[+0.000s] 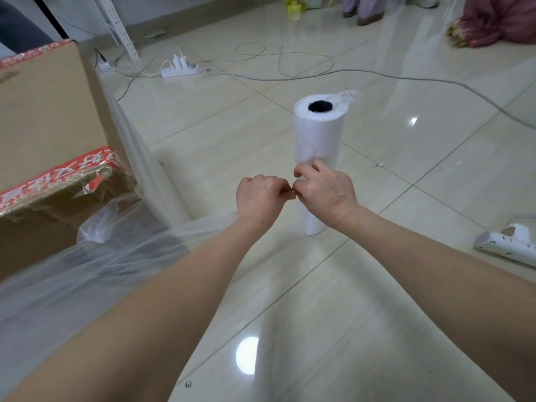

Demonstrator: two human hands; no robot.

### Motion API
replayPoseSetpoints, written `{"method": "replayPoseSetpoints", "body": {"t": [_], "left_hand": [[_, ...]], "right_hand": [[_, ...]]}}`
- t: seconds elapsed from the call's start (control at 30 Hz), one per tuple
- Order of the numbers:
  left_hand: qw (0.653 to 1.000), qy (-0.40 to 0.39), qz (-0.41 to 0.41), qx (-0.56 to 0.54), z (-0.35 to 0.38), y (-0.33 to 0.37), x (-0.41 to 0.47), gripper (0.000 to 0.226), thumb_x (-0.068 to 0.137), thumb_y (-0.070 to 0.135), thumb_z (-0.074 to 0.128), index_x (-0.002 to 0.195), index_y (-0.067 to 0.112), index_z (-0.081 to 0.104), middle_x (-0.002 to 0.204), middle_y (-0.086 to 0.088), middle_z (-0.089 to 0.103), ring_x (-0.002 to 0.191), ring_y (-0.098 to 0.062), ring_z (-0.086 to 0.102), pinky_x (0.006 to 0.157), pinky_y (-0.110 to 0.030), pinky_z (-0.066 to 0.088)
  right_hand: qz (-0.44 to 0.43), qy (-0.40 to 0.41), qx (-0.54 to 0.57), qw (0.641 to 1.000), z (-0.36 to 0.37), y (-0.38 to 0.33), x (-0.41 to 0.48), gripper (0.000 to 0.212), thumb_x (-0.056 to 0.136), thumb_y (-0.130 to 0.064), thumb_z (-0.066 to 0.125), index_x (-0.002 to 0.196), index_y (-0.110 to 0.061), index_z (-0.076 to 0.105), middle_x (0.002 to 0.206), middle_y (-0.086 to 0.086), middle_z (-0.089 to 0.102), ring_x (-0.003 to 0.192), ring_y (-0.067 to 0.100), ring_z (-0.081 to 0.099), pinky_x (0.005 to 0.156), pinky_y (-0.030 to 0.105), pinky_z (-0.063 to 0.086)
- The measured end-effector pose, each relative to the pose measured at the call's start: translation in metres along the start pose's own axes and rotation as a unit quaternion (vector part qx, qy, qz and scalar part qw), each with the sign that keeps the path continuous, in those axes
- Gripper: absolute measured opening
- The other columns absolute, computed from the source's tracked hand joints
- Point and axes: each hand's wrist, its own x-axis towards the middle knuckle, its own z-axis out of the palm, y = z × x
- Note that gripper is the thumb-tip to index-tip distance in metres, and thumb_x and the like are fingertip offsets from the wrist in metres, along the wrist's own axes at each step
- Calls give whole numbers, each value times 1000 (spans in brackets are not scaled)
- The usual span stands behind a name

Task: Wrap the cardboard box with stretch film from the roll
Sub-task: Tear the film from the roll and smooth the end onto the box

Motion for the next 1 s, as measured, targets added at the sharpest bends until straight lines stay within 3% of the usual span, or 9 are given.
{"method": "replayPoseSetpoints", "body": {"t": [0.1, 0.37, 0.8, 0.87, 1.0], "left_hand": [[997, -2, -44, -59, 0, -3, 0, 18, 88, 40, 59, 86, 26, 70, 82, 6, 69, 80, -18, 59, 60, -27, 29], [979, -18, -154, -134, -5, -10, 3, 10, 85, 35, 63, 79, 28, 68, 73, 11, 60, 76, -15, 58, 60, -25, 35], [933, -39, -269, -235, -4, -5, 4, 14, 82, 27, 62, 69, 22, 60, 79, 2, 65, 71, -21, 58, 61, -25, 41], [928, -39, -281, -242, -4, -4, 5, 16, 81, 25, 61, 66, 22, 58, 79, 1, 65, 69, -22, 57, 61, -26, 43], [918, -37, -311, -244, -4, -2, 8, 15, 78, 18, 58, 63, 19, 57, 79, -2, 66, 67, -25, 59, 63, -29, 48]], "right_hand": [[14, -14, 10, 1000, 7, 1, -1, 20, 96, -19, 49, 102, -21, 67, 125, -4, 51, 111, 20, 46, 57, 27, 33], [-4, -7, 26, 1000, 4, 0, 0, 25, 97, -21, 44, 98, -17, 68, 124, -2, 51, 107, 23, 46, 56, 29, 32], [-61, 58, 25, 996, -6, -2, -8, 13, 75, -9, 74, 63, -11, 70, 86, 3, 66, 73, 27, 60, 45, 20, 35], [-58, 50, 15, 997, -6, -3, -7, 12, 80, -11, 71, 68, -11, 70, 90, 2, 65, 79, 27, 58, 46, 21, 35], [-63, -10, 10, 998, 0, -2, -4, 25, 99, -20, 41, 98, -13, 65, 115, -2, 54, 103, 23, 45, 56, 30, 35]]}}
